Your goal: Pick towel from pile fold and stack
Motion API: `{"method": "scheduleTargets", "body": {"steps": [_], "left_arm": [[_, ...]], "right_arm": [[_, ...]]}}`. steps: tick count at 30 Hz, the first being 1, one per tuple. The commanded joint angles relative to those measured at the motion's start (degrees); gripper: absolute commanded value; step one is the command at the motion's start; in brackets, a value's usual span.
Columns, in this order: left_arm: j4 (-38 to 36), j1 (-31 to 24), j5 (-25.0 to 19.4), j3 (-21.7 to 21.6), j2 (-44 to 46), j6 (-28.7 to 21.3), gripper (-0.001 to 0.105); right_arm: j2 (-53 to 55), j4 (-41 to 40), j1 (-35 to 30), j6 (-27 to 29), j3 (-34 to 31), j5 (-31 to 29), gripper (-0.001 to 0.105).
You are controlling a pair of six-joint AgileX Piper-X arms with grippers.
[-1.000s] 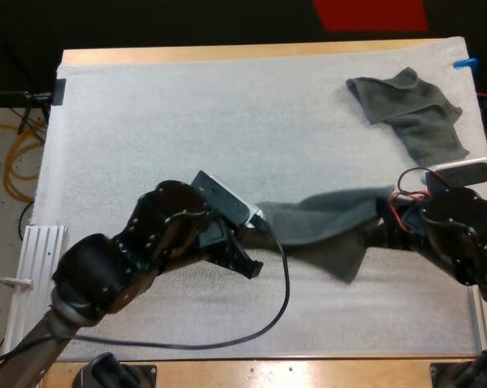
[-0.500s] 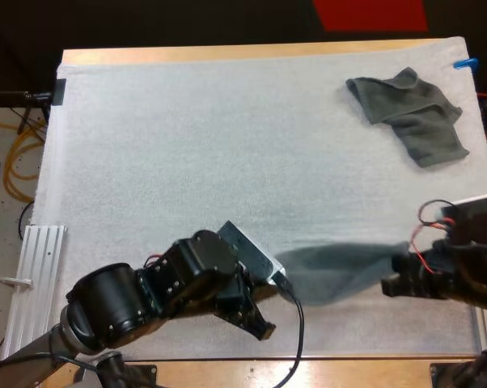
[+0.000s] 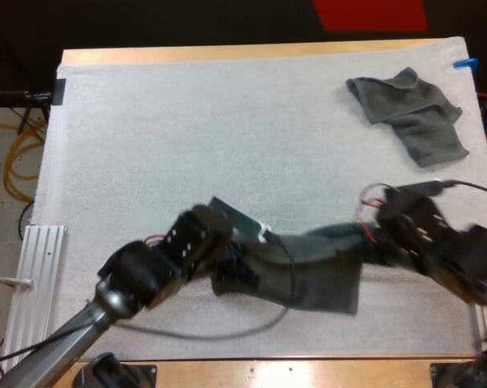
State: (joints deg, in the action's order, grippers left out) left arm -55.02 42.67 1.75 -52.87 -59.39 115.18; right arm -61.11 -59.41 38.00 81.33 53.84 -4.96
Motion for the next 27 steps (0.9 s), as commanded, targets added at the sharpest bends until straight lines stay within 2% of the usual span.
{"method": "scheduleTargets", "body": {"steps": [1, 3, 5, 9, 15, 18, 23, 25, 27], "left_arm": [[4.05, -1.88, 1.04, 0.86, -0.72, -1.88, 0.000], [10.85, -7.62, 6.76, 3.04, -3.79, -4.89, 0.000], [15.15, -11.60, 9.95, 3.80, -6.87, -6.71, 0.000], [21.78, -18.32, 14.97, 3.88, -13.46, -9.83, 0.000], [31.82, -24.43, 21.33, 3.88, -22.20, -11.03, 0.000], [35.66, -26.42, 22.58, 3.88, -25.81, -11.30, 0.000], [40.54, -28.63, 22.56, 3.88, -30.33, -11.62, 0.000], [41.57, -29.14, 22.56, 3.88, -31.57, -12.72, 0.000], [41.93, -29.36, 22.56, 3.88, -32.61, -15.04, 0.001]], "right_arm": [[-1.34, 5.12, -1.07, 0.70, -0.59, -0.70, 0.001], [-6.29, 10.93, -2.88, 1.21, -1.14, -0.71, 0.001], [-10.17, 15.32, -4.26, 1.23, -1.11, -0.24, 0.001], [-17.50, 24.77, -6.33, 1.63, -1.11, 0.05, 0.001], [-24.88, 34.47, -9.39, -0.69, -1.11, -0.38, 0.001], [-28.08, 37.55, -10.97, -3.20, -1.11, -0.38, 0.001], [-31.75, 39.77, -12.52, -3.58, -1.11, -0.05, 0.001], [-32.75, 40.22, -12.70, -3.58, -1.10, 0.27, 0.005], [-33.85, 41.20, -12.69, -3.58, -0.96, 1.90, 0.017]]}}
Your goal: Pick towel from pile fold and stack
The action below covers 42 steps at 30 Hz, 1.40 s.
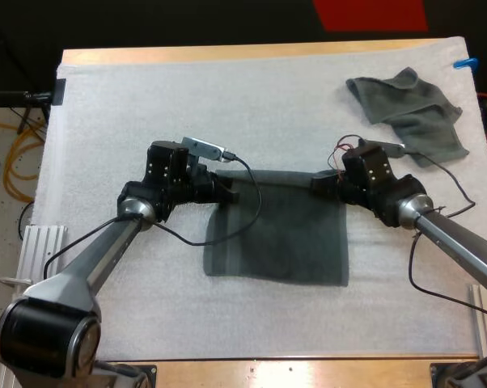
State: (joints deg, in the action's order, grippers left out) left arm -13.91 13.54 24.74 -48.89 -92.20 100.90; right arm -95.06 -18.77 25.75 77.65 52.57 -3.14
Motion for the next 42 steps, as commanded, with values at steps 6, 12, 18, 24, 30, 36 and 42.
{"method": "scheduleTargets", "body": {"steps": [6, 12, 18, 24, 30, 36, 42], "left_arm": [[2.44, -0.23, -0.63, -0.14, -0.29, -3.54, 0.031], [4.02, -0.23, -0.63, -4.63, -0.29, -3.54, 0.049], [0.06, -0.23, -5.39, -11.95, 1.45, -5.59, 0.049], [-9.23, -0.23, -10.83, -14.97, 7.93, -13.36, 0.049], [-19.92, -0.23, -11.16, -14.96, 17.97, -13.80, 0.049], [-31.64, -0.23, -9.45, -14.96, 28.42, -12.37, 0.049], [-45.55, -0.23, -7.84, -14.96, 37.84, -9.40, 0.049]], "right_arm": [[-0.62, 8.27, -0.47, 0.10, 0.49, 3.14, 0.058], [-0.49, 13.78, -2.17, 1.95, 4.17, 3.77, 0.059], [1.78, 12.94, -2.51, 11.14, 9.59, 3.14, 0.059], [8.22, 6.66, -2.51, 14.38, 11.21, -0.33, 0.059], [16.87, -5.55, -2.13, 14.38, 11.21, -0.97, 0.059], [27.08, -21.15, -2.09, 13.83, 11.21, -0.88, 0.059], [36.51, -37.55, -2.09, 11.59, 10.99, -0.88, 0.059]]}}
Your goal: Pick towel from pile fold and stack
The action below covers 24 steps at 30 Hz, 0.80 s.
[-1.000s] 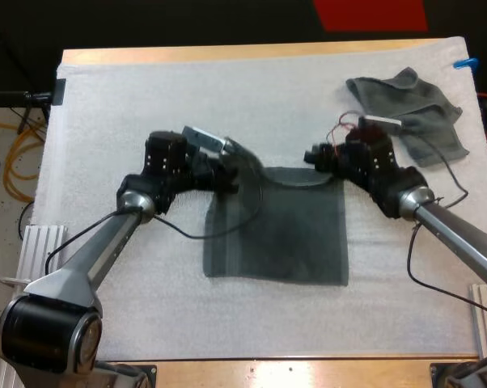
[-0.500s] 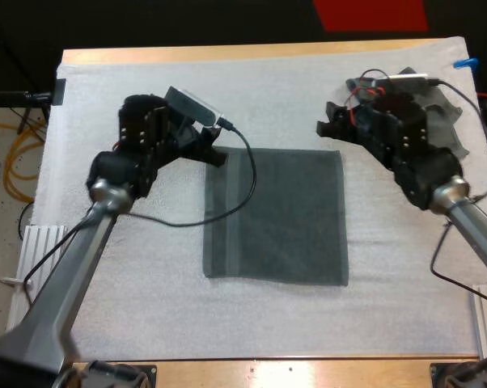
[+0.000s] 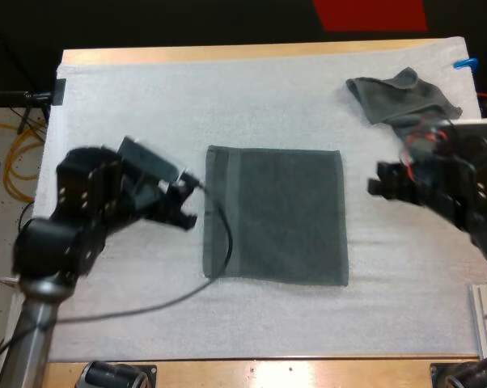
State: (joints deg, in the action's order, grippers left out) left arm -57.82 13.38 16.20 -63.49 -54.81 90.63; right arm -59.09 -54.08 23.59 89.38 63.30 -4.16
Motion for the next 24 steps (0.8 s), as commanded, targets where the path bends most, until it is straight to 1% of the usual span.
{"method": "scheduleTargets", "body": {"steps": [1, 3, 7, 9, 11, 13, 14, 16, 18, 19, 21, 22, 24], "left_arm": [[-3.53, -0.07, 1.31, -0.36, 1.50, 0.86, 0.049], [-7.34, -0.07, 2.73, -0.17, 4.73, 1.60, 0.049], [-9.20, -0.07, 2.85, 2.04, 9.78, 4.85, 0.049], [-10.13, -0.07, 2.85, 4.20, 12.74, 7.32, 0.049], [-11.47, -0.07, 2.96, 6.38, 14.84, 8.83, 0.049], [-12.60, -0.07, 2.95, 8.47, 16.77, 10.24, 0.049], [-13.23, -0.07, 2.95, 10.10, 17.82, 10.91, 0.051], [-14.08, -0.07, 2.95, 12.58, 18.94, 11.73, 0.057], [-14.20, -0.07, 2.59, 15.61, 19.36, 13.97, 0.068], [-14.04, -0.07, 2.40, 16.60, 19.34, 14.73, 0.069], [-12.69, -0.07, 2.43, 20.13, 19.34, 14.96, 0.069], [-12.08, -0.07, 2.64, 20.96, 19.34, 15.07, 0.069], [-9.42, -0.07, 3.61, 24.37, 19.34, 15.61, 0.069]], "right_arm": [[1.65, -3.26, 0.07, -0.52, 0.00, 0.15, 0.059], [5.36, -6.81, 0.07, -1.62, -1.40, 0.41, 0.059], [10.11, -10.02, 0.07, -4.93, -4.89, 1.30, 0.059], [12.38, -11.09, 0.07, -6.74, -7.76, 3.39, 0.059], [13.94, -11.40, 0.07, -8.59, -10.63, 4.42, 0.059], [14.91, -11.38, 0.07, -9.64, -13.17, 6.65, 0.059], [15.13, -11.33, 0.07, -10.27, -15.03, 7.72, 0.059], [15.12, -10.67, 0.07, -10.98, -18.06, 8.85, 0.059], [14.77, -8.04, 0.07, -11.43, -22.08, 11.05, 0.059], [14.58, -7.07, 0.07, -12.14, -23.48, 11.69, 0.059], [13.67, -1.47, 0.07, -15.94, -28.15, 14.19, 0.059], [13.37, 0.50, 0.07, -17.02, -29.18, 15.20, 0.059], [11.38, 6.70, 0.07, -20.84, -33.17, 19.10, 0.059]]}}
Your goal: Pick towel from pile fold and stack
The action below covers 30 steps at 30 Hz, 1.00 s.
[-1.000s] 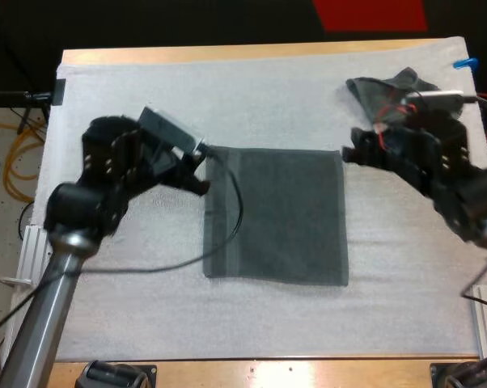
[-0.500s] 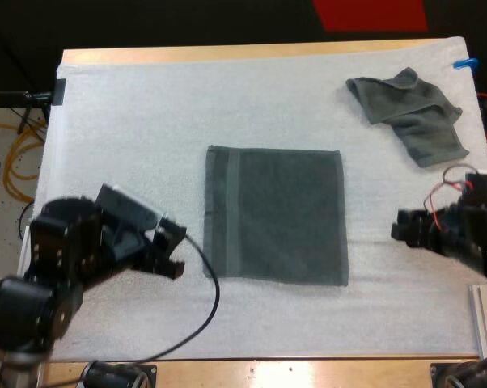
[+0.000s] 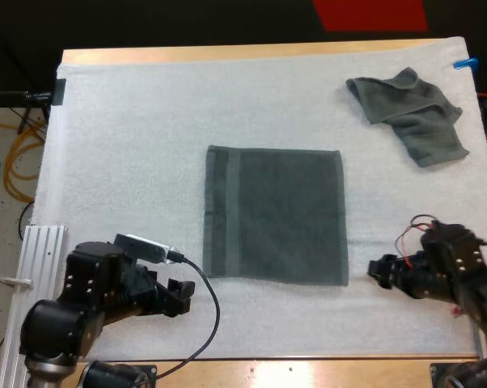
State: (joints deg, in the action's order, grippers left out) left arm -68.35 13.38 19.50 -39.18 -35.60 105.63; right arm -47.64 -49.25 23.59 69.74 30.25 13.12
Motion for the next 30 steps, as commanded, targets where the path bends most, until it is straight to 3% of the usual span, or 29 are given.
{"method": "scheduleTargets", "body": {"steps": [1, 8, 20, 22, 25, 29, 30], "left_arm": [[1.64, -0.07, 0.52, 0.84, 0.13, 0.83, 0.069], [4.15, -0.07, 0.87, 3.79, 0.13, 1.14, 0.069], [6.09, -0.07, 0.87, 3.79, 0.13, 2.48, 0.069], [6.09, -0.07, 0.87, 3.79, 0.13, 2.48, 0.069], [6.09, -0.07, 0.87, 3.79, 0.13, 2.46, 0.069], [6.11, -0.07, 0.87, 3.81, -0.33, 2.10, 0.069], [6.23, -0.07, 0.87, 3.92, -0.60, 2.10, 0.069]], "right_arm": [[-0.80, 3.71, 0.07, -2.51, -1.50, 3.03, 0.059], [-11.63, 21.05, 0.07, -11.57, -7.39, 10.59, 0.059], [-28.84, 34.91, 0.07, -15.14, -7.51, 20.01, 0.059], [-29.36, 35.42, 0.07, -15.14, -7.51, 20.59, 0.053], [-29.39, 35.39, 0.07, -15.14, -7.51, 20.57, 0.034], [-29.39, 35.39, 0.07, -13.72, -7.51, 19.82, 0.001], [-29.39, 35.37, 0.07, -13.13, -7.51, 18.99, 0.000]]}}
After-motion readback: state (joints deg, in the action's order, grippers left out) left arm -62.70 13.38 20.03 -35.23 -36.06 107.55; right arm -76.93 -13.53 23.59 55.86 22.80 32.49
